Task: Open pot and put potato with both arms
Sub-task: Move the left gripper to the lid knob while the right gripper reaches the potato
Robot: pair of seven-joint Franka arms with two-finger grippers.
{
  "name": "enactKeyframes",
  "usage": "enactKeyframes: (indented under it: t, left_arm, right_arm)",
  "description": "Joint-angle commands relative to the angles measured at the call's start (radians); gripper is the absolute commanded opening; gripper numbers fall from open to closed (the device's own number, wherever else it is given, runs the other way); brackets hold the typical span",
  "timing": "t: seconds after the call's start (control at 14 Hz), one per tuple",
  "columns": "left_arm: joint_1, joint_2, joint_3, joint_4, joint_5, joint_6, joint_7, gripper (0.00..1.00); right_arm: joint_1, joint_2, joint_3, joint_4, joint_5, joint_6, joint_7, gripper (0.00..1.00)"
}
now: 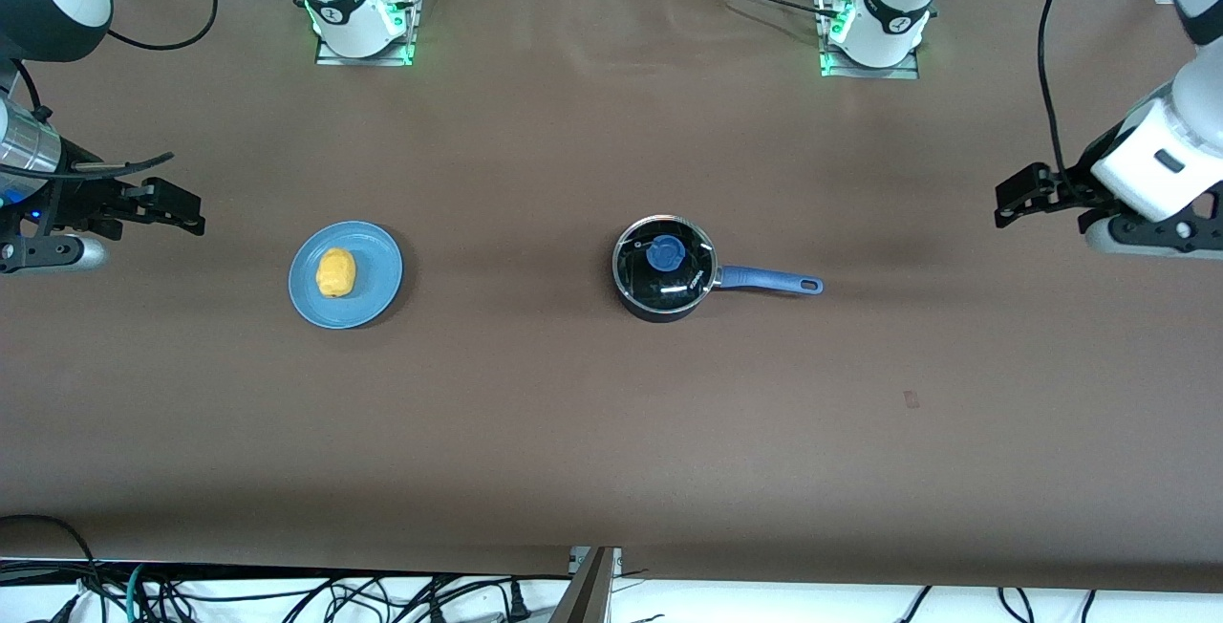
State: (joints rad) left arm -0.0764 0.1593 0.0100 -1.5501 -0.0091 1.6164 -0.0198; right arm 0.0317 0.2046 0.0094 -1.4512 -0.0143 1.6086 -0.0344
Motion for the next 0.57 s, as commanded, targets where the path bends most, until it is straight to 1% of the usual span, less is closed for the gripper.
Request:
enactKeyframes:
  t: [0.0, 0.07, 0.14, 0.21, 0.36, 0.5]
  left_arm:
    - [-0.011, 0.112, -0.001, 0.041, -0.044, -0.081, 0.017, 1.00]
    - [-0.023, 0.108, -0.008, 0.041, -0.075, -0.084, -0.004, 1.00]
    - [-0.035, 0.106, -0.043, 0.042, -0.080, -0.084, -0.034, 1.00]
    - [-0.037, 0.106, -0.076, 0.042, -0.080, -0.084, -0.110, 1.00]
    - [-0.043, 0.109, -0.158, 0.042, -0.084, -0.076, -0.272, 1.00]
    - [-0.045, 0.111, -0.240, 0.042, -0.086, -0.073, -0.378, 1.00]
  right_arm:
    - [-0.004, 0.024, 0.003, 0.012, -0.001, -0.018, -0.002, 1.00]
    - [-0.004, 0.027, 0.003, 0.008, -0.001, -0.019, -0.004, 1.00]
    - [-0.004, 0.027, 0.001, 0.003, -0.001, -0.019, -0.004, 1.00]
    - [-0.003, 0.025, 0.003, 0.003, -0.001, -0.022, -0.002, 1.00]
    - [-0.001, 0.027, 0.001, -0.004, -0.001, -0.021, -0.001, 1.00]
    - [-0.004, 0.029, 0.001, -0.009, -0.001, -0.018, 0.001, 1.00]
